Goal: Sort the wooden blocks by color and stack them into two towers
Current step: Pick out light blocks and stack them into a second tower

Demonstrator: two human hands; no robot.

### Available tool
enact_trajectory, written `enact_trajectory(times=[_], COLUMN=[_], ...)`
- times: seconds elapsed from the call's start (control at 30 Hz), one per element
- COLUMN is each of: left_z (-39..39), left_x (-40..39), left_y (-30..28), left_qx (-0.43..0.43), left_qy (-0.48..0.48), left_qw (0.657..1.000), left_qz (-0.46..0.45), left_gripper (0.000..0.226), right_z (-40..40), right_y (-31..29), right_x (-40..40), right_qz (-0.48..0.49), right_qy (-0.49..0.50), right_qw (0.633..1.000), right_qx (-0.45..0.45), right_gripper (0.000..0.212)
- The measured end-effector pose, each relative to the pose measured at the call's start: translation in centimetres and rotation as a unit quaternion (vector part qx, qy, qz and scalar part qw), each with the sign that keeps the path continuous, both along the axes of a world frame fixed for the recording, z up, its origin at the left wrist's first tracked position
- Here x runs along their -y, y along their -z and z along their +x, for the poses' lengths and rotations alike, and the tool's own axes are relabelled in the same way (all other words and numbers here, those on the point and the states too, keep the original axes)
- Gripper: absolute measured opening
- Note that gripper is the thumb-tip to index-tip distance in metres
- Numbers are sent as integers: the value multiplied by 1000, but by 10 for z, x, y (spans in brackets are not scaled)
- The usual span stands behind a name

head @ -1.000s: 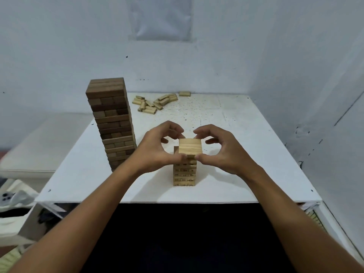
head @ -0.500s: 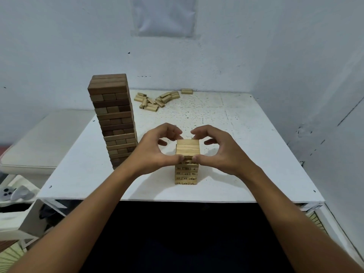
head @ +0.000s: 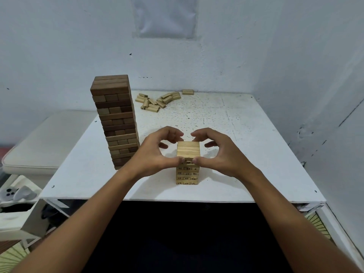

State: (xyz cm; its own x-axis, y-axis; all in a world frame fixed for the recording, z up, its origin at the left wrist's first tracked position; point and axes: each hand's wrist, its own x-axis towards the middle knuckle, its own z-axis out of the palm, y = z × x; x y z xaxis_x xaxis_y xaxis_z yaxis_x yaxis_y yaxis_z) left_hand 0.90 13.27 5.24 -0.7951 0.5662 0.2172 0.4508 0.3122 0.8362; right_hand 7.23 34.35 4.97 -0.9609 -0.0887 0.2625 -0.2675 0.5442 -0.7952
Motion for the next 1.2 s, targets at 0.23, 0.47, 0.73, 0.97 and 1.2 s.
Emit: enact_trajectory(times=[0.23, 0.47, 0.73, 0.97, 1.2], left_z=[0, 0, 2, 7, 14], left_x=[1, 1, 1, -5, -14], left_y=[2, 2, 1, -10, -25], left_qx=[1, -2, -6, -20, -49], left_qy=[4, 4, 4, -10, -36], left_qw=[1000, 1000, 1000, 1000, 998], left_qz=[0, -5, 1, 4, 1], left_gripper=[57, 58, 56, 53, 41], right_z=[0, 0, 3, 7, 18], right_y=[1, 1, 1, -7, -28], right_x=[0, -1, -3, -9, -13], right_qz=[2, 2, -11, -54, -82], right_qy=[-2, -3, -6, 15, 58], right_qw=[1000, 1000, 1000, 998, 995], right_qx=[1, 6, 11, 12, 1], right_gripper=[57, 59, 54, 38, 22])
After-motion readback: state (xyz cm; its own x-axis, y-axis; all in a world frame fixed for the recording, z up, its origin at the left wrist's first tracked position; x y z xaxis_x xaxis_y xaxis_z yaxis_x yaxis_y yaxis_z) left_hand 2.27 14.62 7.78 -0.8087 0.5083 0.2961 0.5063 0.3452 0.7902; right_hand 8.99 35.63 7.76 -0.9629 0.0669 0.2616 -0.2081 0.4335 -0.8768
